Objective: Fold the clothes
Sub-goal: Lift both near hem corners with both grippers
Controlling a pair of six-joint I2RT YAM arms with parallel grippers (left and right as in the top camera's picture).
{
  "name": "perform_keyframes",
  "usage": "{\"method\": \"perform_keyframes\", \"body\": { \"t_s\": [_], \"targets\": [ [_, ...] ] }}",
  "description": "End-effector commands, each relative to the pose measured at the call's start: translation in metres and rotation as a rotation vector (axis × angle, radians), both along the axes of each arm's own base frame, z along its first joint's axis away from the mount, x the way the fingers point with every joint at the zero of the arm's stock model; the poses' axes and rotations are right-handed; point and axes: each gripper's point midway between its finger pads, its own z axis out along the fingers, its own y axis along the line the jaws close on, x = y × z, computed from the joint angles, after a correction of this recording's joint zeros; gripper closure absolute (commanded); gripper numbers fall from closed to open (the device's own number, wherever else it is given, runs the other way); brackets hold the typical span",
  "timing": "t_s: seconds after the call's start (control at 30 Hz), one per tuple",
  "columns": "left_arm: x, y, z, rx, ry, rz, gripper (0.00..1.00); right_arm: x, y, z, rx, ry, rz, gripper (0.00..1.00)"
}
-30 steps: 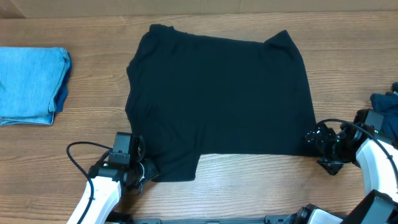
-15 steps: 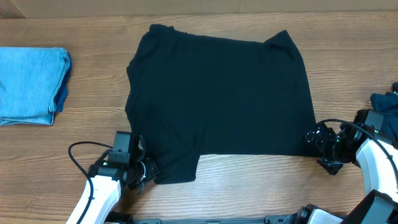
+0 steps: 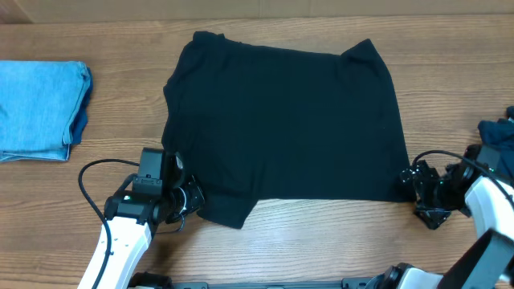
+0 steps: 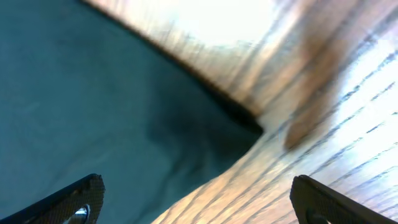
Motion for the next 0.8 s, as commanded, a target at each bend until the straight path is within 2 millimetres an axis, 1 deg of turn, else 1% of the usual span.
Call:
{"method": "perform_keyframes", "body": {
  "t_s": [0.0,0.07,0.2,0.37,0.43,0.53,0.67,0.73,0.77],
  "targets": [
    [0.006,0.002,0.009,0.009,-0.040,-0.011,0.96,0.002,0.001,-0.017,0.085,0.008,-0.010,0.03],
    [0.006,0.002,0.009,0.010,-0.042,-0.018,0.96,0.006,0.008,-0.021,0.125,-0.015,0.029,0.10],
    [0.006,0.002,0.009,0.010,-0.042,-0.018,0.96,0.003,0.009,-0.029,0.123,0.025,0.024,0.11],
    [0.006,0.001,0.009,0.008,-0.042,-0.019,0.96,0.001,0.019,-0.026,0.183,0.032,0.013,0.26],
    [0.006,0.001,0.009,0.007,-0.041,-0.019,0.96,0.004,0.023,-0.024,0.207,0.004,0.036,0.34],
    [0.006,0.001,0.009,0.007,-0.041,-0.019,0.96,0.006,0.027,-0.021,0.228,-0.018,0.058,0.49],
    [0.006,0.001,0.009,0.007,-0.042,-0.019,0.96,0.004,0.028,-0.021,0.228,-0.018,0.075,0.66],
    [0.006,0.001,0.009,0.007,-0.041,-0.019,0.96,0.006,0.027,-0.021,0.223,-0.025,0.075,0.71],
    [0.006,0.001,0.009,0.007,-0.042,-0.019,0.96,0.006,0.027,-0.021,0.221,-0.028,0.077,0.78]
  ]
}}
